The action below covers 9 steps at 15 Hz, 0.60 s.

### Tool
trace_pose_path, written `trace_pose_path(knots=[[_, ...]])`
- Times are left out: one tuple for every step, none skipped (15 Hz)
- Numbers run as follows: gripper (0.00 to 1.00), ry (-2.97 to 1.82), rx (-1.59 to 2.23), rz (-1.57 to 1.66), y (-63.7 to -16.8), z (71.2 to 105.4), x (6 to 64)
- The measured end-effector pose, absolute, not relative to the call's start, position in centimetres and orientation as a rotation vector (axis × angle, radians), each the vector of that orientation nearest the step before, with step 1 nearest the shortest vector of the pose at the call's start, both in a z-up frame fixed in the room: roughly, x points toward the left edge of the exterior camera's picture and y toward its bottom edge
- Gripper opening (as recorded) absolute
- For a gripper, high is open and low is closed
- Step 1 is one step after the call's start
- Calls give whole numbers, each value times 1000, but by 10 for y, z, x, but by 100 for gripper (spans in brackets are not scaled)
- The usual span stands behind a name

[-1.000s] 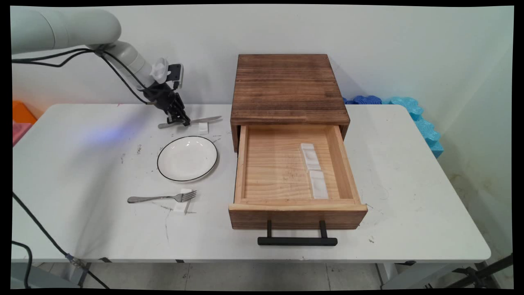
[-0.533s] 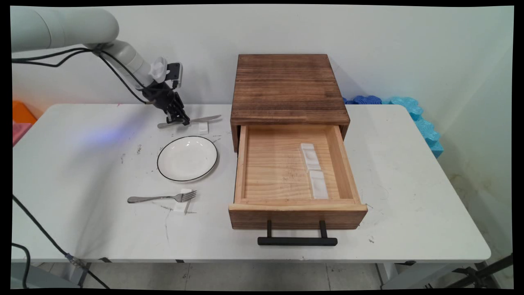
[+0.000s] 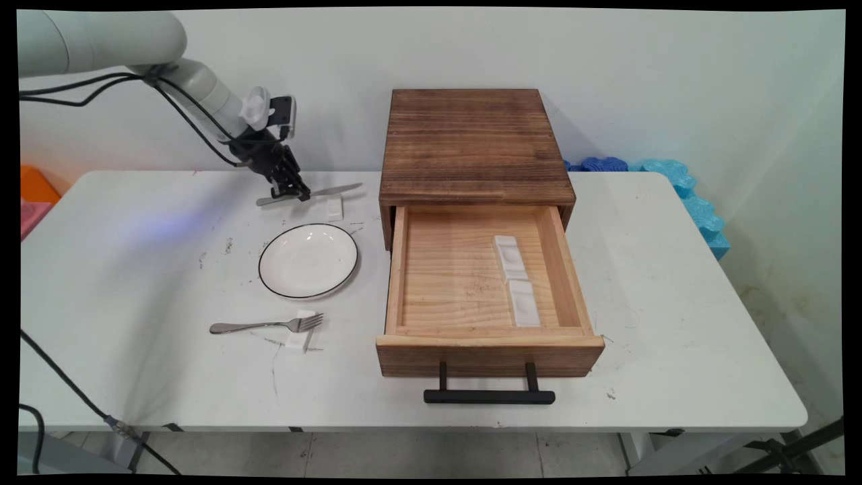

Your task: Place the picked object into the drawer

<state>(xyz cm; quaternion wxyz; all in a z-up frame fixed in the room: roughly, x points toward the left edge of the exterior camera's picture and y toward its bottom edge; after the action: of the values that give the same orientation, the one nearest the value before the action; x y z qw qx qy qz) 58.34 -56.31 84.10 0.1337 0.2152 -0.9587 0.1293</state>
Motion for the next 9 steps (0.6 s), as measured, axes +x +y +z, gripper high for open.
trace_pose_path(knots=[[0,-2779,625,379,-562,843,583],[0,-2778,627,383,-561,844,583],[0,-2777,628,385,-561,845,583],[0,-2776,629,388,-560,847,583],[0,-2775,630,391,-559,848,582],[0,-2775,631,394,-558,849,582],[0,-2774,632,395,-558,850,582],[0,-2773,633,398,-557,851,582],[0,-2772,634,400,-557,851,582]])
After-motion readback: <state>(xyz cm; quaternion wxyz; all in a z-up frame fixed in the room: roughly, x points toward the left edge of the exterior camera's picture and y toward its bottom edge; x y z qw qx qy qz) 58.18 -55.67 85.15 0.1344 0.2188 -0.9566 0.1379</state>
